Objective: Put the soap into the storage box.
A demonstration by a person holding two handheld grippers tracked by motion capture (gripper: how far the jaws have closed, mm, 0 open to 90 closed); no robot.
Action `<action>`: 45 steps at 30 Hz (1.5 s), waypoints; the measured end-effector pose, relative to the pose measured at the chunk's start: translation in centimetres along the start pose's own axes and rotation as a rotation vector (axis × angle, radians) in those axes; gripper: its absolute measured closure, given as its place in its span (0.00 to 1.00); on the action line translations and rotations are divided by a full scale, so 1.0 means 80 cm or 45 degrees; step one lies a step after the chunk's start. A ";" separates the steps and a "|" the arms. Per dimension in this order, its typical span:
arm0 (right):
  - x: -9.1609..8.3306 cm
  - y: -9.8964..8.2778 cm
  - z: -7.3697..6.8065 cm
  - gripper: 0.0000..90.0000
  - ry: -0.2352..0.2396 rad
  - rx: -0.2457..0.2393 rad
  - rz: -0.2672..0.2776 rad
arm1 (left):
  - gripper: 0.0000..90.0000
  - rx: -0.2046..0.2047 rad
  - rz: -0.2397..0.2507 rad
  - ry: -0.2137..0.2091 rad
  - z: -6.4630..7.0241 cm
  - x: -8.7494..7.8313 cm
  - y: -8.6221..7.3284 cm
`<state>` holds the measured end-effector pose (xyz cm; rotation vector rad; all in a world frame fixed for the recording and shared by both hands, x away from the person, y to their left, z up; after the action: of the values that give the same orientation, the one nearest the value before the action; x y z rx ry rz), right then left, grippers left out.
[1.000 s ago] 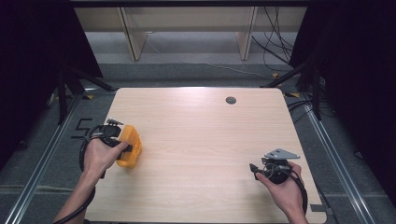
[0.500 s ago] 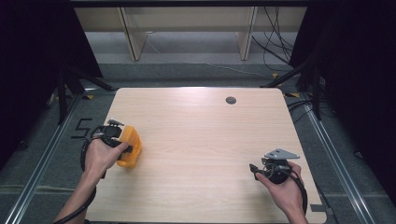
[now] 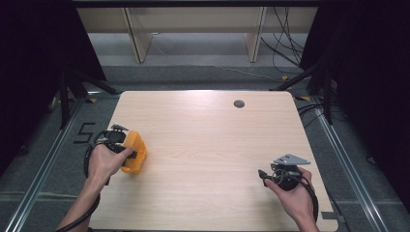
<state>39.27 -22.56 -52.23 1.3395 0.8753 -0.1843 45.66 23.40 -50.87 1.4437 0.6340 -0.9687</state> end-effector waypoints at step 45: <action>0.001 -0.002 0.000 0.51 -0.010 0.012 -0.015 | 0.67 0.050 -0.031 0.038 -0.003 0.016 -0.007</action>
<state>39.22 -22.60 -52.37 1.3419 0.8771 -0.2030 45.88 23.50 -52.29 1.4908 0.6589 -0.9847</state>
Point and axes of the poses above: each handheld gripper's, and its own axes: x roughly forward along the jaws, y roughly out of its top, z roughly to its right, the point moved 9 cm from there along x, roughly forward along the jaws, and after that the axes turned 4 degrees about z, right-handed, at the moved point
